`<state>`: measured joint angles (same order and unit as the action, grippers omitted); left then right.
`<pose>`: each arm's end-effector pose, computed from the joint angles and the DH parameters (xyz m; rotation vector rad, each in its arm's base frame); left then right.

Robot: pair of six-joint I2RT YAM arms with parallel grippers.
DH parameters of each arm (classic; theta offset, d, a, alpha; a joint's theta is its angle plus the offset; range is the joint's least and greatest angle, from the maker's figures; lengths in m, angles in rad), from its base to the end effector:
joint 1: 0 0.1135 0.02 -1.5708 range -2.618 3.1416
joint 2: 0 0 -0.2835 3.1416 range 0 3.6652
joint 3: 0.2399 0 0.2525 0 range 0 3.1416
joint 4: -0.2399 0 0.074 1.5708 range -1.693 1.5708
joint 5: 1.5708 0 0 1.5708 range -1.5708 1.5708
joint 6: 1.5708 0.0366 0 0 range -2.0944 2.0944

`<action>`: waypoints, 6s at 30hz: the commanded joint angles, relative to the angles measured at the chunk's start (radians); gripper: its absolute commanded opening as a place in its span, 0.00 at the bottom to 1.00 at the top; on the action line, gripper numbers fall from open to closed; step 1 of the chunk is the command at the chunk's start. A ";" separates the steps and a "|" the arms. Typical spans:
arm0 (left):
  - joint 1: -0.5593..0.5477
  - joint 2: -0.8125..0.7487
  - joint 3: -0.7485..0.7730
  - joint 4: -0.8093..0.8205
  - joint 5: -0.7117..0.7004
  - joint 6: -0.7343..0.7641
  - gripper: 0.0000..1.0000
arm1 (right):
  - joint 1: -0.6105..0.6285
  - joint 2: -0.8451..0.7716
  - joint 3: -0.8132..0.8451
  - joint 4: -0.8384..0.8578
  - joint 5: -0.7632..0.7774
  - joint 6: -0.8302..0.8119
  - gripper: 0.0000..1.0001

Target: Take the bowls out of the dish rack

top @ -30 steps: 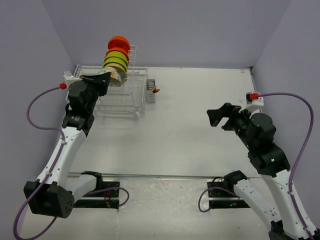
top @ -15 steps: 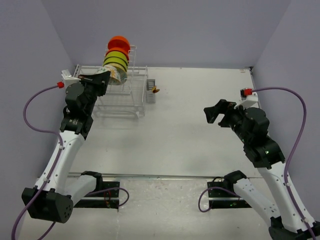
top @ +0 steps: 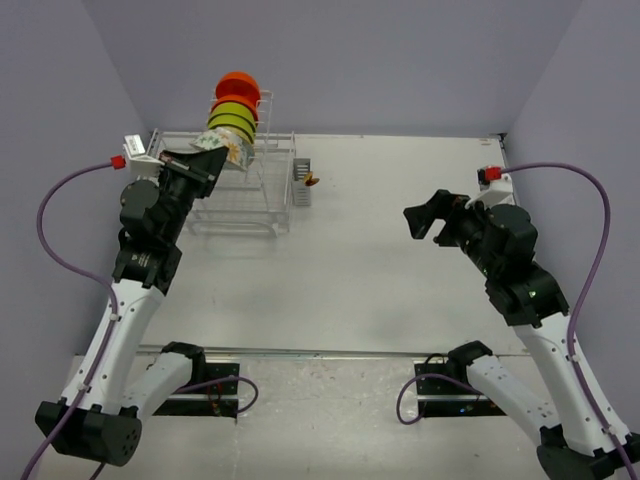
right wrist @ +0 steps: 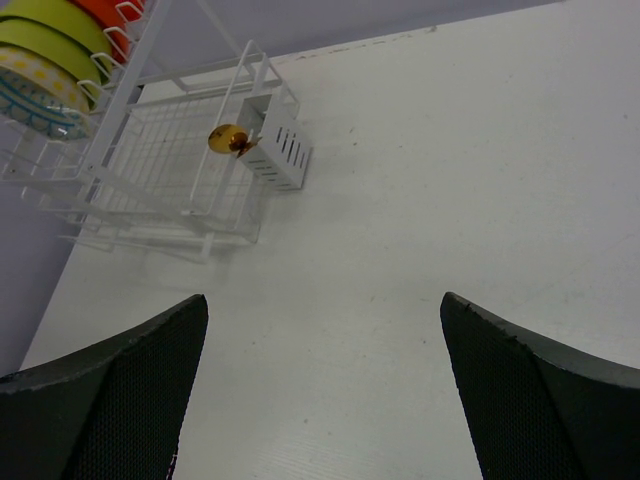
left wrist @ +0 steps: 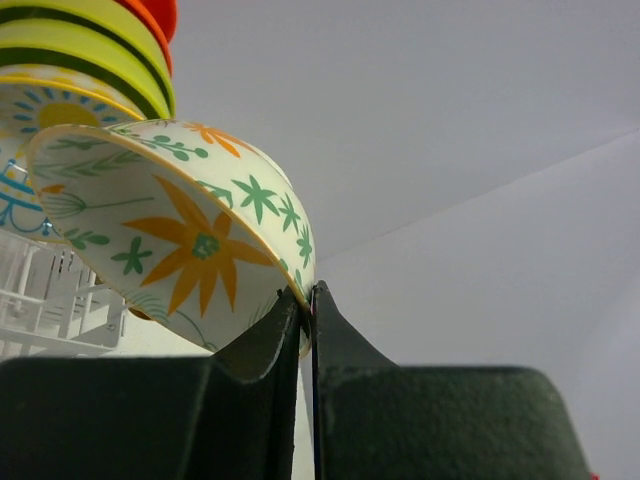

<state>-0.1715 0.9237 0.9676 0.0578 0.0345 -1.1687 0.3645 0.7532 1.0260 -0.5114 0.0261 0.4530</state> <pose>0.1983 -0.0356 0.4216 -0.7245 1.3933 -1.1010 0.1318 0.0493 0.4051 0.1005 1.8419 0.5541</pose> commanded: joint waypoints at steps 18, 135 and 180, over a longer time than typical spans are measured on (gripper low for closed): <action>-0.772 0.541 0.457 -0.299 -0.027 1.039 0.00 | -0.082 0.400 0.669 -0.412 -0.064 -0.109 0.99; -0.042 0.409 0.411 -0.360 -0.367 -0.081 0.47 | -0.205 0.276 0.046 0.232 -0.207 0.179 0.96; -0.017 0.265 0.175 -0.068 -0.309 -0.125 0.00 | -0.205 0.207 0.006 0.294 -0.275 0.231 0.93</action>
<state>-0.2039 1.2335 1.1755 -0.1280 -0.2607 -1.3235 0.1623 0.9749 1.0386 -0.2611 -0.2531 0.6739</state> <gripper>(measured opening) 0.075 0.934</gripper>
